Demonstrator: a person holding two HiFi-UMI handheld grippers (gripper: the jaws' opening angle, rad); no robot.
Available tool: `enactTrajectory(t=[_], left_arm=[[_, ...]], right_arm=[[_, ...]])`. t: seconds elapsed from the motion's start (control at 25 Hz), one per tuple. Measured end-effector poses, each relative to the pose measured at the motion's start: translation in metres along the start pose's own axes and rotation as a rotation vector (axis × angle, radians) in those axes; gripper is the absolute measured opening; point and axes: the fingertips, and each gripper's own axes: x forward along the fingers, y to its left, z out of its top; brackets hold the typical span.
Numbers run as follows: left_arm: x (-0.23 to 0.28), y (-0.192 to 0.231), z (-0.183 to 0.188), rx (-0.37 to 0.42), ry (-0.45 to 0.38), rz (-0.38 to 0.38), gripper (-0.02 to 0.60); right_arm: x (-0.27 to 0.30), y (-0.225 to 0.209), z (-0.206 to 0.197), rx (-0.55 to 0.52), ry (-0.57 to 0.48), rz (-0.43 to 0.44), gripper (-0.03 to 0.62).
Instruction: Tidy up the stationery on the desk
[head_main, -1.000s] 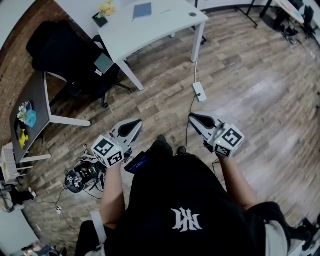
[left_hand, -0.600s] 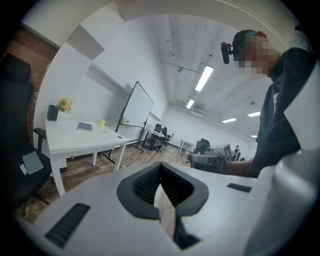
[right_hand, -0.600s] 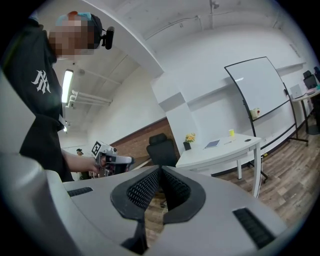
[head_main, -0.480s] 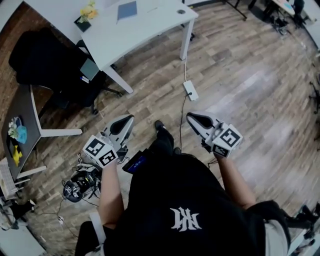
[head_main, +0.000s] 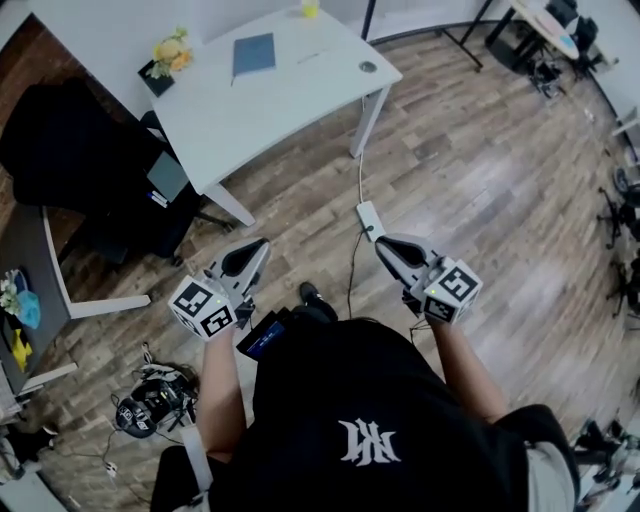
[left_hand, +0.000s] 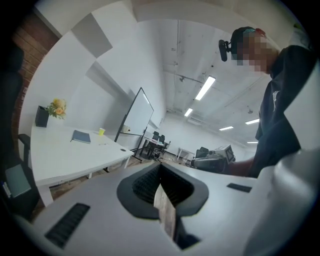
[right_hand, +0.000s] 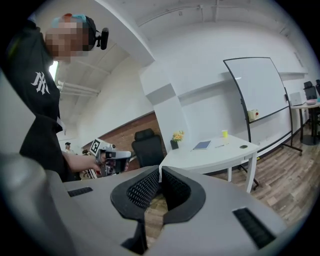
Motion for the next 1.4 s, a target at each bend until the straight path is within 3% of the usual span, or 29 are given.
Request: enactTrajectory(t=[0.16,0.32,0.56,0.96,1.4], left_arm=[[0.008,0.032,0.008,-0.026,0.013,-0.034,0.003],[0.023,0.065,0.012,-0.068,0.000,-0.049,0.003],[0.040,0.075,0.014,-0.111,-0.005,-0.070,0.003],[0.064,0.128,0.043,-0.103,-0.037,0.036,0.003],[0.155,0.218,0.087,-0.069,0.037,0.154,0.003]], right_arm=[[0.035,-0.017,0.026,0.007,-0.019,-0.013,0.040],[0.048,-0.043,0.038,-0.001,-0.008,-0.083,0.040],[0.049,-0.071,0.037,0.021,0.027,-0.135,0.040],[0.114,-0.123,0.066,-0.005,0.029,-0.012,0.040],[0.186,-0.248,0.110,0.004,0.004,0.105,0.040]])
